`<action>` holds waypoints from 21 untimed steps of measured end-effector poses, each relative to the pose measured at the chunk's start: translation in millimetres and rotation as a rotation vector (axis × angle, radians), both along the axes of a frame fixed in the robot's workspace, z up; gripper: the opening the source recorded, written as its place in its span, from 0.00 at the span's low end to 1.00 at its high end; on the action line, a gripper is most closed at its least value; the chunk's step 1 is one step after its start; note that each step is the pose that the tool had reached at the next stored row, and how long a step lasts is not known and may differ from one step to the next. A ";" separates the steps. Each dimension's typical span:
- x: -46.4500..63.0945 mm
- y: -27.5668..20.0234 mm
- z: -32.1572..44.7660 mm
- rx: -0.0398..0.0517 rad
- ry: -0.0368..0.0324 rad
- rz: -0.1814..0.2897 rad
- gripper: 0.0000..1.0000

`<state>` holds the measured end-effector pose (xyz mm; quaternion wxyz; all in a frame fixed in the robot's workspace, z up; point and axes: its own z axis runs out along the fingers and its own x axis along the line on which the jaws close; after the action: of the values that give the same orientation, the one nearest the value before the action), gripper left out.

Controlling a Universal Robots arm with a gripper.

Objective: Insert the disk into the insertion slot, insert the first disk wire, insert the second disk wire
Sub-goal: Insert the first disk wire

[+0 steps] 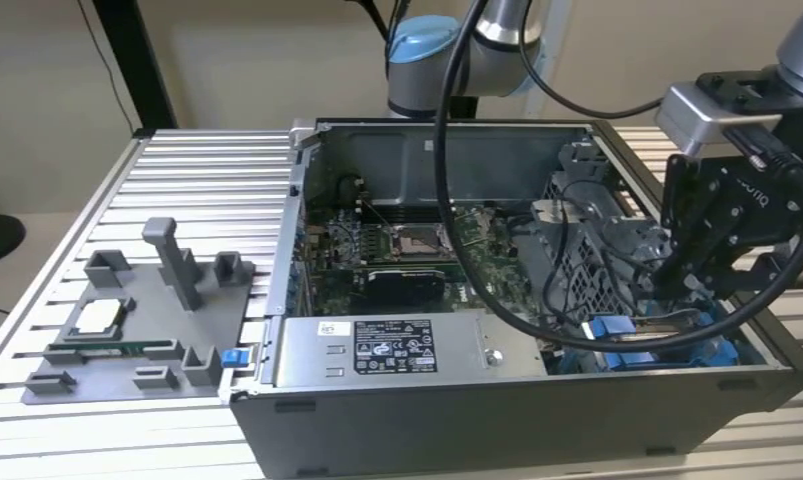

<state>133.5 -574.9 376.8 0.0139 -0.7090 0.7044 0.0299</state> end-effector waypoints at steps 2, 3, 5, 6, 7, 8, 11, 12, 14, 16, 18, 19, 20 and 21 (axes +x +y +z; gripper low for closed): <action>0.8 -0.1 -0.7 0.0000 -0.0104 0.001 0.00; 1.3 -0.3 -1.2 0.0007 -0.0149 0.001 0.00; 2.9 -1.0 -1.7 0.0022 -0.0234 0.001 0.00; 4.0 -1.9 -2.1 0.0041 -0.0268 0.001 0.00; 5.2 -2.6 -2.3 0.0073 -0.0289 0.001 0.00; 6.7 -3.6 -2.5 0.0124 -0.0305 0.001 0.00; 9.1 -6.1 -3.7 0.0264 -0.0352 0.000 0.00; 9.4 -6.5 -4.0 0.0306 -0.0385 0.000 0.00; 9.6 -7.7 -4.7 0.0390 -0.0457 0.000 0.00; 9.7 -9.2 -6.3 0.0445 -0.0511 0.000 0.00; 9.7 -10.0 -9.9 0.0455 -0.0528 -0.005 0.00; 9.7 -10.1 -11.6 0.0454 -0.0533 -0.010 0.00; 9.7 -10.2 -13.0 0.0454 -0.0540 -0.016 0.00; 9.7 -10.1 -14.2 0.0455 -0.0548 -0.021 0.00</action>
<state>143.2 -585.1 362.6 0.0496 -0.7016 0.7103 0.0263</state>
